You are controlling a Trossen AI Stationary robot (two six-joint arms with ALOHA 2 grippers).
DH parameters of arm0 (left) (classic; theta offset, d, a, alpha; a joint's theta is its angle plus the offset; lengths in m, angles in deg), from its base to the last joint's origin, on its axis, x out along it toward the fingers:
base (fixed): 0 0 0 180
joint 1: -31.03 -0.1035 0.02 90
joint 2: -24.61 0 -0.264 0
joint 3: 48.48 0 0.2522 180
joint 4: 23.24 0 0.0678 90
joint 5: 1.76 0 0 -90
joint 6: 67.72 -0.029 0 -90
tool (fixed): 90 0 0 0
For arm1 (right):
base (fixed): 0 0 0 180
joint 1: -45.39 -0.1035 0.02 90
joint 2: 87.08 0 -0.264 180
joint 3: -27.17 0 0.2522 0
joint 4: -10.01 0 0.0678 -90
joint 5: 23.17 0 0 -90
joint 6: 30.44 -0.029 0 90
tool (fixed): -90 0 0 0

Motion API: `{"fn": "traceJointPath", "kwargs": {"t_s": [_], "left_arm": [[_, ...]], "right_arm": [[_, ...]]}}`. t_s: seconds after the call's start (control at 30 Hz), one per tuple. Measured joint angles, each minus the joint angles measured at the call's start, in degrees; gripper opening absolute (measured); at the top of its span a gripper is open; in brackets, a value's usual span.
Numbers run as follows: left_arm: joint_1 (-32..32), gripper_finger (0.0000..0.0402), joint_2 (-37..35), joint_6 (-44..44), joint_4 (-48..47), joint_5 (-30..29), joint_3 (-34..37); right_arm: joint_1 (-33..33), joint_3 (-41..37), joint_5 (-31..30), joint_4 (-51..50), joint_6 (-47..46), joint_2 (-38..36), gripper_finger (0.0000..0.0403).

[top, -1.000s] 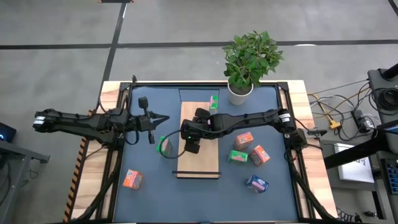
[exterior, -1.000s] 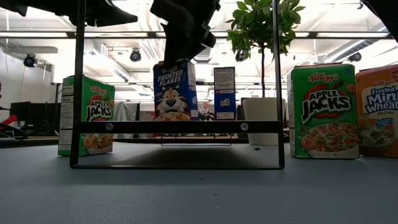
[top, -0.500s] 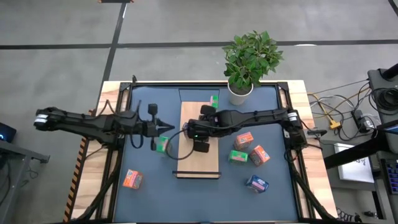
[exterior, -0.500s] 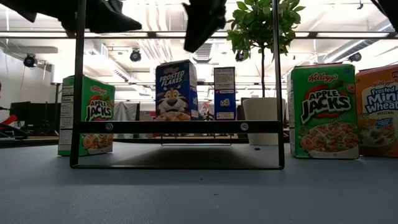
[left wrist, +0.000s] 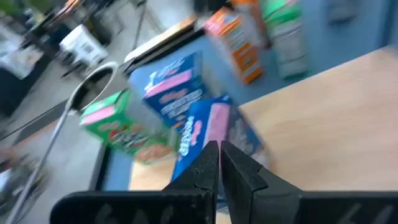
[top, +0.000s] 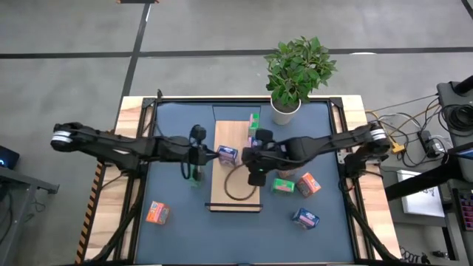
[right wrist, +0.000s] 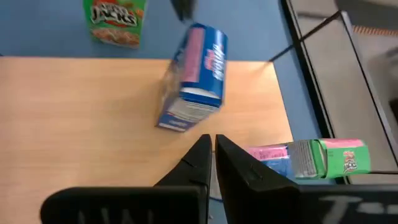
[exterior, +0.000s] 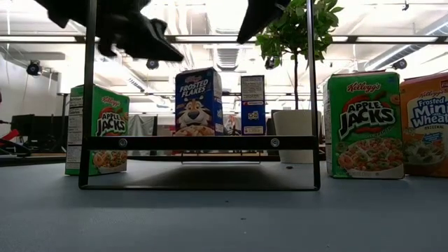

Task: Stack cereal on shelf
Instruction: Put the top blue cereal box on the shelf aligned with the other blue cereal box

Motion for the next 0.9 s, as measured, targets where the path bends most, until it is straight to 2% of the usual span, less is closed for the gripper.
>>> {"fn": "traceJointPath", "kwargs": {"t_s": [0.1,0.47,0.67,0.9], "left_arm": [[-0.1,0.0000,2.9,-1.0,0.1,-4.4,-1.4],[-1.7,0.0000,10.1,-7.3,-0.2,-7.1,-5.5],[-2.6,0.0000,9.6,-9.7,-6.0,-7.0,-9.0],[-2.5,0.0000,8.9,-8.5,-11.2,-5.7,-12.1]], "right_arm": [[-0.9,-7.8,0.0,8.8,0.8,-4.5,0.0013],[-1.8,-28.9,-0.6,33.2,4.4,-16.7,0.0012],[-2.6,-34.6,-0.6,38.6,4.6,-20.6,0.0012],[-4.2,-36.5,-0.9,39.8,4.7,-21.6,0.0012]]}}
